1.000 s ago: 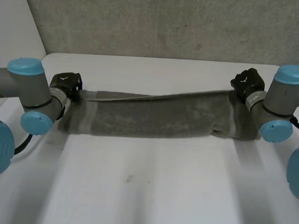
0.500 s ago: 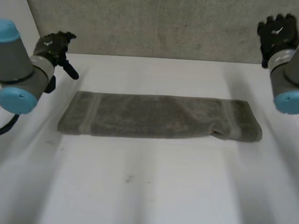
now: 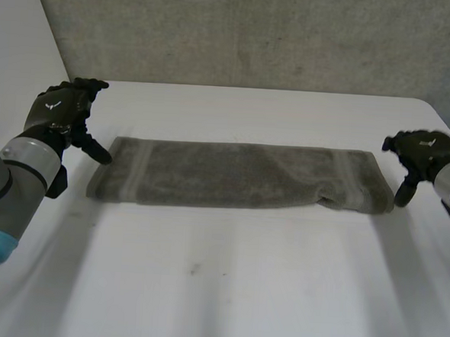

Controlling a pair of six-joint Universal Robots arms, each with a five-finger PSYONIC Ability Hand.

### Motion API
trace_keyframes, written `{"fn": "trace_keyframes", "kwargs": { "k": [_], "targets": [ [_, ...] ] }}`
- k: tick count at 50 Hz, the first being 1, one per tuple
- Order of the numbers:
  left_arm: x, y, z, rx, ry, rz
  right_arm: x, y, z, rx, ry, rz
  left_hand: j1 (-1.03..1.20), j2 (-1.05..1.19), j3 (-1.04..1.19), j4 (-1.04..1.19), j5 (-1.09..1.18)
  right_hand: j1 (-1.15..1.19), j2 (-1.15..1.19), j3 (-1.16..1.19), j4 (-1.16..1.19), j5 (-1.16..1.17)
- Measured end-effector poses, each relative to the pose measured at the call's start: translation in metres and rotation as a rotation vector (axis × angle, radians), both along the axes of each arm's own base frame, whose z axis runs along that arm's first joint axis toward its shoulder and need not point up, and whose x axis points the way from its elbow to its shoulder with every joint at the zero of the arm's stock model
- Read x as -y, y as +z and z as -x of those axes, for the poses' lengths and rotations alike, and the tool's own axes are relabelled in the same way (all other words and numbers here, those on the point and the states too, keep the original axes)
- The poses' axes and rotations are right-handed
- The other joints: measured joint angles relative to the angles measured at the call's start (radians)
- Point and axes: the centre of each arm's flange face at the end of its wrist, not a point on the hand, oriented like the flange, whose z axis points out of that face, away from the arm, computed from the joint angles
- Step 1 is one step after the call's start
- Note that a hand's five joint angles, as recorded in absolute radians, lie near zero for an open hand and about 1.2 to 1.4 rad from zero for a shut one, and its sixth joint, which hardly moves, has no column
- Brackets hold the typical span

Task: Fold the towel.

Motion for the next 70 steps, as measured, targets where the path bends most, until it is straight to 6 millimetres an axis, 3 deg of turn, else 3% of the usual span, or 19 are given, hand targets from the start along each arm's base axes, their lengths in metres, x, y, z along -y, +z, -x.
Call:
{"fn": "trace_keyframes", "kwargs": {
  "k": [10,15,19,21,27,33,37,41,42,44,47,48,49,54,57,63,66,68,70],
  "targets": [
    [-0.012,-0.007,0.007,0.032,-0.023,0.02,0.011,-0.059,-0.002,-0.021,0.036,0.018,0.0,0.0,0.0,0.0,0.0,0.103,0.111,0.11,0.11,0.105],
    [-0.018,-0.008,0.011,0.065,-0.037,0.024,0.018,-0.075,-0.001,-0.067,0.051,0.026,0.0,0.0,0.0,0.0,0.0,0.401,0.417,0.408,0.401,0.386],
    [-0.021,-0.007,0.013,0.074,-0.047,0.031,0.024,-0.082,0.002,-0.1,0.047,0.028,0.0,0.0,0.0,0.0,0.0,0.872,0.894,0.858,0.866,0.846],
    [-0.022,-0.005,0.014,0.074,-0.051,0.037,0.031,-0.081,0.007,-0.116,0.027,0.037,0.0,0.0,0.0,0.0,0.0,1.014,1.025,1.034,1.04,1.014],
    [-0.024,0.002,0.016,0.068,-0.056,0.058,0.05,-0.066,0.038,-0.171,-0.093,0.085,0.0,0.0,0.0,0.0,0.0,1.018,1.025,1.049,1.055,1.021],
    [-0.024,0.014,0.015,0.056,-0.054,0.094,0.073,-0.027,0.082,-0.317,-0.215,0.204,0.0,0.0,0.0,0.0,0.0,1.019,1.025,1.049,1.055,1.021],
    [-0.022,0.026,0.015,0.048,-0.052,0.13,0.085,0.0,0.085,-0.436,-0.21,0.301,0.0,0.0,0.0,0.0,0.0,1.023,1.025,1.049,1.055,1.021],
    [-0.02,0.04,0.017,0.037,-0.054,0.171,0.084,0.021,0.045,-0.473,-0.12,0.4,0.0,0.0,0.0,0.0,0.0,1.026,1.025,1.049,1.055,1.021],
    [-0.018,0.048,0.019,0.031,-0.056,0.194,0.079,0.028,0.015,-0.468,-0.057,0.442,0.0,0.0,0.0,0.0,0.0,1.026,1.027,1.049,1.055,1.021],
    [-0.017,0.059,0.021,0.022,-0.062,0.22,0.067,0.033,-0.024,-0.452,0.029,0.488,0.0,0.0,0.0,0.0,0.0,1.026,1.03,1.049,1.055,1.021],
    [-0.016,0.078,0.028,0.007,-0.077,0.258,0.031,0.033,-0.103,-0.406,0.216,0.552,0.0,0.0,0.0,0.0,0.0,1.026,1.03,1.049,1.055,1.021],
    [-0.016,0.081,0.029,0.005,-0.08,0.263,0.023,0.031,-0.116,-0.397,0.252,0.56,0.0,0.0,0.0,0.0,0.0,1.026,1.03,1.049,1.055,1.021],
    [-0.016,0.087,0.032,0.001,-0.085,0.272,0.004,0.025,-0.145,-0.376,0.332,0.574,0.0,0.0,0.0,0.0,0.0,1.026,1.03,1.049,1.055,1.021],
    [-0.013,0.105,0.043,-0.01,-0.088,0.273,-0.073,-0.014,-0.23,-0.321,0.617,0.571,0.0,0.0,0.0,0.0,0.0,1.026,1.03,1.049,1.055,1.021],
    [-0.011,0.109,0.05,-0.012,-0.083,0.257,-0.112,-0.046,-0.258,-0.326,0.749,0.543,0.0,0.0,0.0,0.0,0.0,1.026,1.03,1.049,1.055,1.021],
    [-0.008,0.104,0.06,0.0,-0.086,0.211,-0.15,-0.086,-0.272,-0.378,0.88,0.504,0.0,-0.001,0.0,0.0,0.0,1.024,1.028,1.047,1.055,1.021],
    [-0.007,0.099,0.062,0.009,-0.089,0.193,-0.154,-0.09,-0.27,-0.392,0.892,0.497,0.0,-0.001,0.0,0.0,0.0,0.792,0.786,0.806,0.806,0.768],
    [-0.007,0.093,0.063,0.017,-0.091,0.176,-0.154,-0.084,-0.265,-0.398,0.882,0.494,0.0,-0.001,0.0,0.0,0.0,0.357,0.347,0.378,0.378,0.322],
    [-0.006,0.088,0.064,0.024,-0.093,0.162,-0.15,-0.076,-0.259,-0.396,0.862,0.494,0.0,-0.001,0.0,0.0,0.0,0.074,0.063,0.087,0.104,0.036]
  ]
}}
